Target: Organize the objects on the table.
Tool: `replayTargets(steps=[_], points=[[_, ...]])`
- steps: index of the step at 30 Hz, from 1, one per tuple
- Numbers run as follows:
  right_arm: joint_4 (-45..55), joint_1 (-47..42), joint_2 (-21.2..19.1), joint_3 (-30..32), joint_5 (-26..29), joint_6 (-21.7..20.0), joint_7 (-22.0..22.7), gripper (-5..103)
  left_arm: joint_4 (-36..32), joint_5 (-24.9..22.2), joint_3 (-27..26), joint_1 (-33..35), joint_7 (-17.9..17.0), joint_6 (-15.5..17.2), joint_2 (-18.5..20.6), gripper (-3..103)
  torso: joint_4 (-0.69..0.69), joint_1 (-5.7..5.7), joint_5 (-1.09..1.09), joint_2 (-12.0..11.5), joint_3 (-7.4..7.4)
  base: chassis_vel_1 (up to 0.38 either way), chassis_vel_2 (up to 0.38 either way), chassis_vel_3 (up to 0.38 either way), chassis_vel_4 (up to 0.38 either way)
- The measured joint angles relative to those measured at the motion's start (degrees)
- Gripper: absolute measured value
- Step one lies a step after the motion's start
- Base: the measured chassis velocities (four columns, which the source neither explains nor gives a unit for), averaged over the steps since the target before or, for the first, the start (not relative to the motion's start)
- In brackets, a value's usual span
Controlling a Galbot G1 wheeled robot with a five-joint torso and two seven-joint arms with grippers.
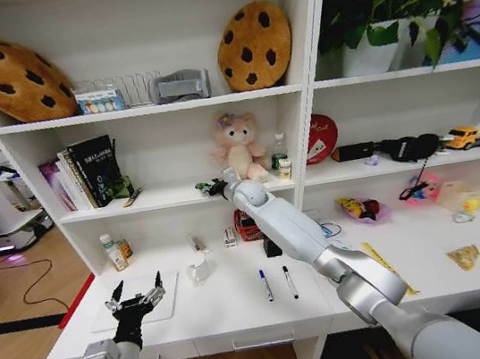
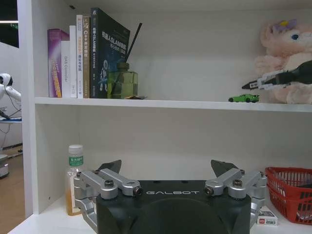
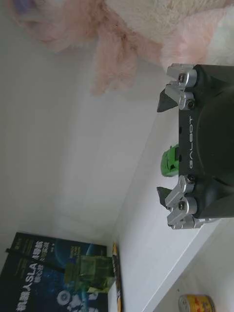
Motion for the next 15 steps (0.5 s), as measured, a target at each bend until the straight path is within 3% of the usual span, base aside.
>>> replayTargets(steps=[3, 8, 10, 12, 14, 15], points=[[5.3, -1.0, -1.5, -0.3, 5.5, -2.8, 5.2, 93, 0.0, 0.0, 0.0, 0.0, 0.0, 0.0, 0.0, 100, -0.01, -0.01, 0.0, 0.0, 0.0, 0.0, 0.0, 0.0, 0.0], [20.4, -3.9, -5.3, -2.1, 20.7, -6.9, 23.2, 100, 0.0, 0.0, 0.0, 0.0, 0.0, 0.0, 0.0, 100, 0.01, -0.01, 0.0, 0.0, -0.01, 0.0, 0.0, 0.0, 0.0], [22.1, -4.4, -5.8, -2.2, 22.2, -7.4, 25.0, 100, 0.0, 0.0, 0.0, 0.0, 0.0, 0.0, 0.0, 100, 0.02, -0.01, 0.0, 0.0, -0.01, 0.0, 0.0, 0.0, 0.0], [29.2, -9.2, -9.0, -1.1, 27.3, -8.5, 31.5, 100, 0.0, 0.0, 0.0, 0.0, 0.0, 0.0, 0.0, 100, 0.02, -0.02, 0.0, 0.0, -0.01, 0.0, 0.0, 0.0, 0.0], [29.8, -10.0, -9.5, -0.9, 27.4, -8.5, 31.8, 100, 0.0, 0.0, 0.0, 0.0, 0.0, 0.0, 0.0, 100, 0.02, -0.02, 0.0, 0.0, -0.01, 0.0, 0.0, 0.0, 0.0], [31.8, -13.5, -11.8, 0.2, 27.7, -8.5, 32.6, 100, 0.0, 0.0, 0.0, 0.0, 0.0, 0.0, 0.0, 100, 0.03, -0.02, 0.01, 0.0, -0.01, 0.0, 0.0, 0.0, 0.0]])
